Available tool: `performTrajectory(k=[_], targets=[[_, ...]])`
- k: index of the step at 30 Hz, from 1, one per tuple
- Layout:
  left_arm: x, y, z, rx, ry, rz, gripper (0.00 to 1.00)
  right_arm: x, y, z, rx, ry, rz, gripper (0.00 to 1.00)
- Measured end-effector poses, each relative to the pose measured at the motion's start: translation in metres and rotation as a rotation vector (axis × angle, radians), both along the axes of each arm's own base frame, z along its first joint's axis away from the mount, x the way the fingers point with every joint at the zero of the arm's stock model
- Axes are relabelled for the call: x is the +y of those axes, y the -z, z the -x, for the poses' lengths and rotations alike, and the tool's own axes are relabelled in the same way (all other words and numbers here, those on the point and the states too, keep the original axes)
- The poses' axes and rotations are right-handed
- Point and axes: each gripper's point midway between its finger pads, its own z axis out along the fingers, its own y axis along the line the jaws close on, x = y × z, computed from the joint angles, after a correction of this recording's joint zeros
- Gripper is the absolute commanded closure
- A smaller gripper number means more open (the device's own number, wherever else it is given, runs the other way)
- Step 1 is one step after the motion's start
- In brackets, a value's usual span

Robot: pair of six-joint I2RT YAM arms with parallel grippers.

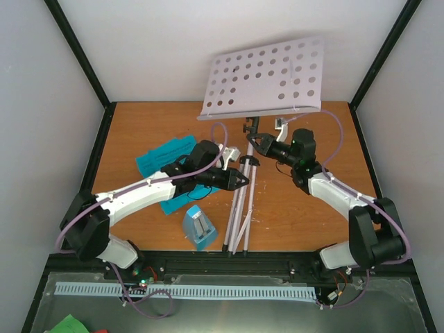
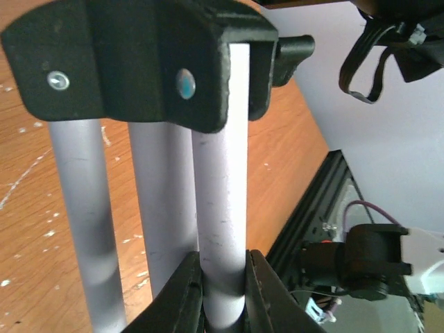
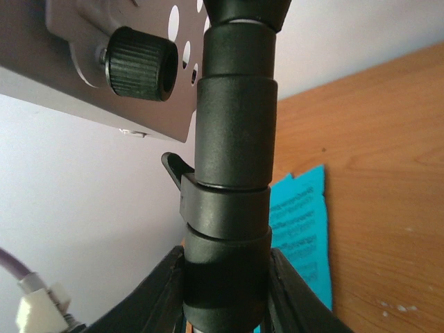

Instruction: Pack up the instrument practice props

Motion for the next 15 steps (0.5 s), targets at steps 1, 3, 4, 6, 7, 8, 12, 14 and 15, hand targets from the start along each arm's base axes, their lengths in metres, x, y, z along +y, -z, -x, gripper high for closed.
performTrajectory(k=[1, 3, 4, 6, 7, 8, 12, 14, 15], targets=[[0.0, 0.005, -0.002, 0.006, -0.008, -0.013, 1.0, -0.001, 0.007, -0.002, 0.017, 0.005, 0.001, 0.97], [0.001, 0.015, -0.005, 0.017, -0.027, -0.04, 1.0, -0.002, 0.024, -0.008, 0.056, 0.018, 0.005, 0.97], [0.002, 0.02, -0.007, 0.023, -0.037, -0.053, 1.0, -0.002, 0.03, -0.011, 0.069, 0.023, 0.007, 0.97], [0.002, 0.031, -0.011, 0.033, -0.051, -0.077, 1.0, -0.003, 0.044, -0.015, 0.096, 0.031, 0.013, 0.97], [0.002, 0.036, -0.012, 0.039, -0.057, -0.089, 1.0, -0.004, 0.05, -0.016, 0.106, 0.034, 0.014, 0.97], [0.002, 0.04, -0.013, 0.043, -0.06, -0.097, 1.0, -0.004, 0.057, -0.017, 0.116, 0.039, 0.016, 0.97], [0.003, 0.059, -0.016, 0.068, -0.071, -0.135, 1.0, -0.009, 0.083, -0.02, 0.159, 0.062, 0.027, 0.97], [0.004, 0.067, -0.017, 0.075, -0.078, -0.15, 1.0, -0.011, 0.096, -0.021, 0.182, 0.069, 0.028, 0.97], [0.004, 0.071, -0.019, 0.073, -0.086, -0.16, 1.0, -0.012, 0.104, -0.022, 0.193, 0.076, 0.028, 0.97]])
